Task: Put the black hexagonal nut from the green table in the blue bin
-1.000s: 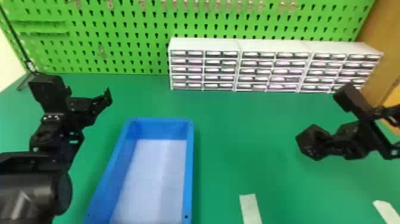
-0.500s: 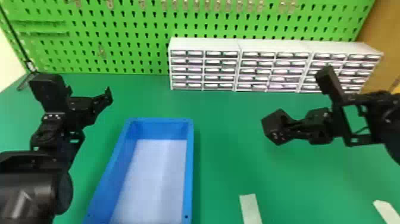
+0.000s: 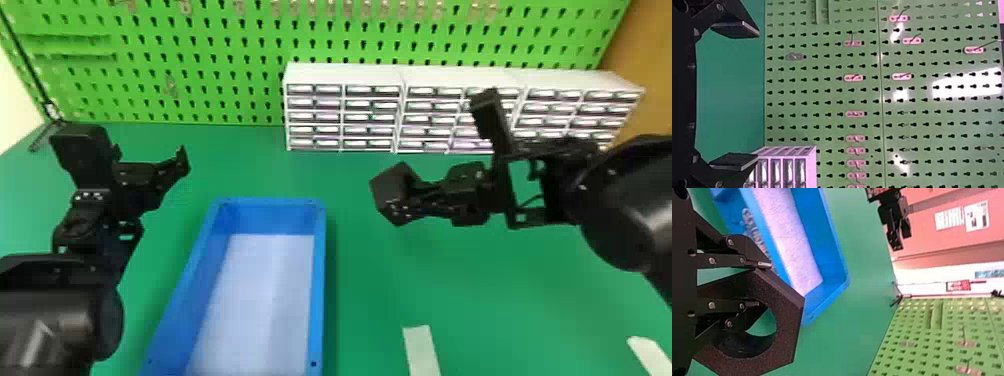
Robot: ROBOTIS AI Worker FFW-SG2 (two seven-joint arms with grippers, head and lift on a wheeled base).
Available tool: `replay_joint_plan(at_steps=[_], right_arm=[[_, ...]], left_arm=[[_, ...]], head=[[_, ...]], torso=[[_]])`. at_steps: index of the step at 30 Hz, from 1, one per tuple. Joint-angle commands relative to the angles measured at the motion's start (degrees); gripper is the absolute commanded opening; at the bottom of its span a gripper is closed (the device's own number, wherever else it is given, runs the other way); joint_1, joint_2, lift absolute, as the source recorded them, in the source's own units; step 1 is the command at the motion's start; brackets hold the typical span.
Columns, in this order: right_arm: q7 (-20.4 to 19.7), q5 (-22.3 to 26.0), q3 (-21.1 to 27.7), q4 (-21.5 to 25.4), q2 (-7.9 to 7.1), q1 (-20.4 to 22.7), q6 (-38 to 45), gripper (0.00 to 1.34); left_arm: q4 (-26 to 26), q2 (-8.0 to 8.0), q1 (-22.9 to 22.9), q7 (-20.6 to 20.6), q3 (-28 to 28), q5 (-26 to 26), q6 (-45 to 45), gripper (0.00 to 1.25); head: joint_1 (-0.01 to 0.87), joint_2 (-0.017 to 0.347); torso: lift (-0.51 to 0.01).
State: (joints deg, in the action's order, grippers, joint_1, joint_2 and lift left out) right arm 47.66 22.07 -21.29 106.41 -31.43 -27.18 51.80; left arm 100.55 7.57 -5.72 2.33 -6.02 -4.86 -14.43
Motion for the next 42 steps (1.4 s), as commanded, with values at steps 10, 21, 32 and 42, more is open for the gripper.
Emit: replay_joint_plan(at_steps=[10, 21, 32, 42], right_arm=[[-2.1, 3.0, -7.9, -1.5, 3.74, -6.0, -5.1, 0.24], [-2.5, 2.1, -17.3, -3.9, 6.12, -11.3, -8.2, 0.24], [-3.1, -0.2, -27.0, -5.4, 7.52, -16.9, -10.8, 0.24], [-3.2, -0.9, -32.1, -6.1, 8.49, -20.5, -12.7, 0.24]], left_arm=[[0.0, 0.07, -0.1, 0.0, 0.0, -0.1, -0.1, 1.08], [-0.2, 0.07, -0.2, 0.0, 0.0, -0.1, -0.1, 1.08], [-0.3, 0.07, 0.1, 0.0, -0.1, -0.2, -0.1, 1.08], [-0.3, 0.43, 0.3, 0.0, 0.0, -0.7, -0.1, 1.08]], head=[[0.683, 0.028], [0.683, 0.028], [0.683, 0.028], [0.683, 0.028]], torso=[[-0.096], [-0.096], [-0.096], [-0.096]])
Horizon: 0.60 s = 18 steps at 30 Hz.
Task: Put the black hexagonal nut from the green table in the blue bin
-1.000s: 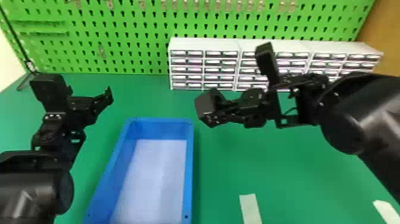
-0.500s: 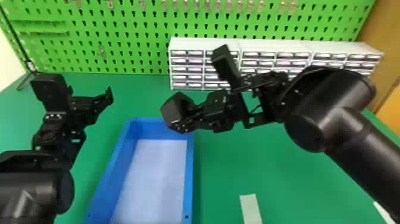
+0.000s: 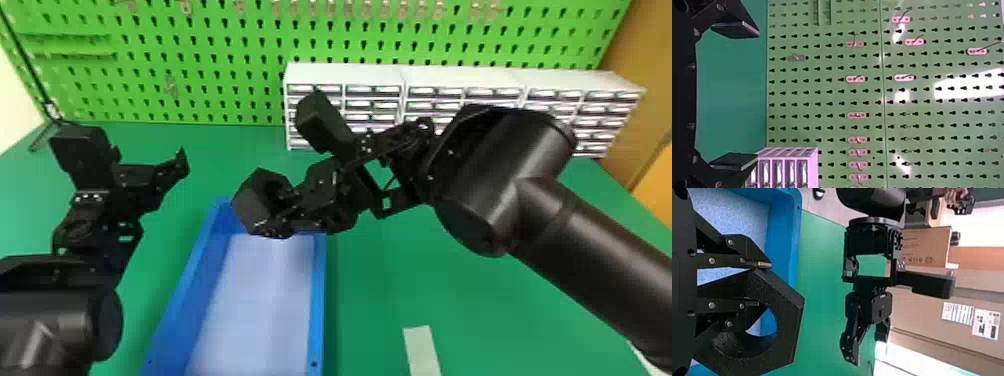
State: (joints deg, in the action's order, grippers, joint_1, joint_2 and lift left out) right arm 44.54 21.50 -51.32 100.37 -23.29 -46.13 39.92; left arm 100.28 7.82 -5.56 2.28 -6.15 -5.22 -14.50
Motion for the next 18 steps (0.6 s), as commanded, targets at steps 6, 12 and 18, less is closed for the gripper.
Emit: replay_joint_plan(at_steps=[6, 12, 18], right_arm=[[-0.3, 0.0, -5.6, -0.1, 0.35, -4.2, -2.0, 0.24], [-0.6, 0.0, -6.4, -0.1, 0.17, -5.0, -2.3, 0.24], [-0.6, 0.0, -6.4, -0.1, 0.17, -4.9, -2.3, 0.24]], left_arm=[[0.0, 0.80, 0.0, 0.0, 0.4, -0.8, -0.4, 1.08], [0.0, 0.97, 0.2, 0.0, 0.3, -0.9, -0.4, 1.08], [0.0, 0.97, 0.2, 0.0, 0.3, -0.9, -0.4, 1.08]], head=[[0.683, 0.028], [0.683, 0.028], [0.683, 0.028]], torso=[[-0.096], [-0.096], [-0.096]])
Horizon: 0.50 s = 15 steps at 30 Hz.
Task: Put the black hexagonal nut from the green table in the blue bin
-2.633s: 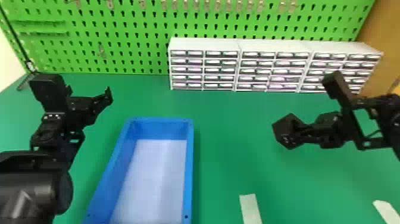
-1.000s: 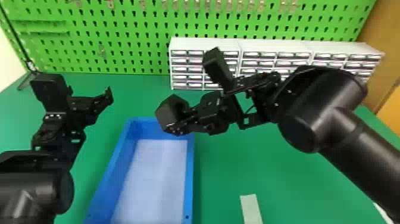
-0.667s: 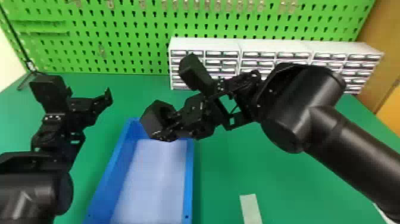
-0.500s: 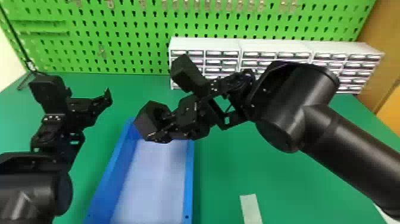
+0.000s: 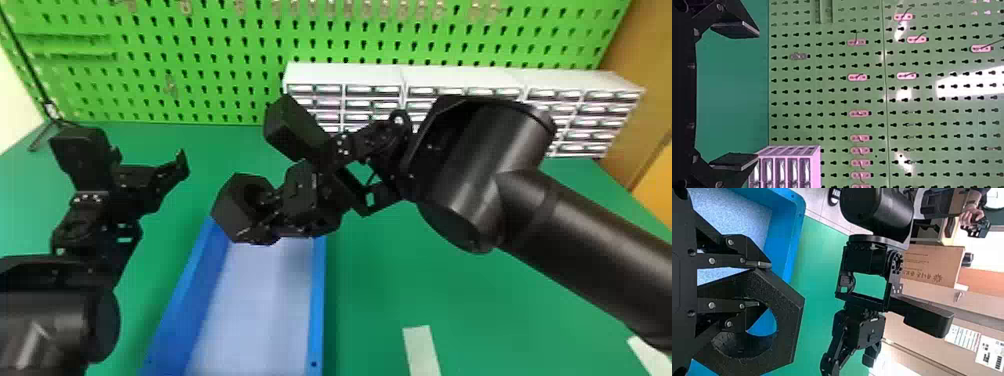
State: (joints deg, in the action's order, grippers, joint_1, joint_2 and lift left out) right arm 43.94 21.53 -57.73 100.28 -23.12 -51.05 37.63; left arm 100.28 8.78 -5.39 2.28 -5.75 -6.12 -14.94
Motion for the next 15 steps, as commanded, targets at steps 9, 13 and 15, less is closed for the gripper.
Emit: replay_joint_plan(at_steps=[9, 13, 15], right_arm=[[0.0, -0.4, -0.2, 0.2, -0.08, -0.3, 0.0, 0.24], [0.0, -0.8, -0.5, 0.3, -0.17, -0.8, 0.0, 0.24], [0.0, -0.9, -0.5, 0.4, -0.17, -0.8, 0.0, 0.31]], left_arm=[[0.0, 0.09, -0.1, 0.0, -0.1, 0.0, -0.1, 1.08], [0.0, 0.09, -0.1, 0.0, -0.1, -0.1, -0.1, 1.08], [0.0, 0.09, -0.1, 0.0, -0.1, -0.1, -0.1, 1.08]], head=[[0.683, 0.028], [0.683, 0.028], [0.683, 0.028]], torso=[[-0.096], [-0.096], [-0.096]])
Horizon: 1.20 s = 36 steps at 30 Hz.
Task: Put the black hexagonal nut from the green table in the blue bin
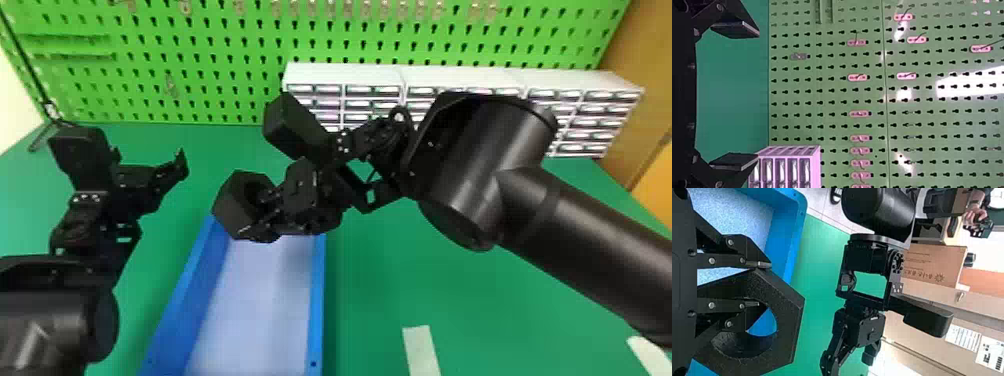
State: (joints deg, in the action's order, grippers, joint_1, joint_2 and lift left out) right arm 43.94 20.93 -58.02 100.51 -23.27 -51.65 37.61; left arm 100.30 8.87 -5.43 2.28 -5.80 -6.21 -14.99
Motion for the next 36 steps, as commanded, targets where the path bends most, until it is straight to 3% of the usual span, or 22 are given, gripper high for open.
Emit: replay_joint_plan(at_steps=[1, 3, 6, 8, 36], right_arm=[[0.0, -0.4, -0.2, 0.0, -0.02, -0.2, 0.0, 0.42], [0.0, -0.7, -0.1, 0.1, -0.02, -0.2, 0.0, 0.75], [0.0, -1.2, 0.0, 0.1, -0.02, -0.2, 0.0, 1.10], [0.0, -1.2, 0.1, 0.1, -0.02, -0.2, 0.0, 1.24], [0.0, -1.6, 2.6, -0.1, 0.06, 1.5, -0.6, 1.23]], left_arm=[[0.1, 0.01, 0.0, 0.0, 0.0, 0.0, 0.0, 1.08], [0.1, 0.01, 0.1, 0.0, 0.0, 0.0, 0.0, 1.08], [0.1, 0.10, 0.2, 0.0, -0.1, 0.0, 0.0, 1.08], [0.1, 0.10, 0.2, 0.0, -0.1, 0.0, 0.0, 1.08], [0.1, 0.19, -0.1, 0.0, 0.0, 0.0, 0.0, 1.08]], head=[[0.683, 0.028], [0.683, 0.028], [0.683, 0.028], [0.683, 0.028], [0.683, 0.028]], torso=[[-0.096], [-0.096], [-0.096], [-0.096], [-0.096]])
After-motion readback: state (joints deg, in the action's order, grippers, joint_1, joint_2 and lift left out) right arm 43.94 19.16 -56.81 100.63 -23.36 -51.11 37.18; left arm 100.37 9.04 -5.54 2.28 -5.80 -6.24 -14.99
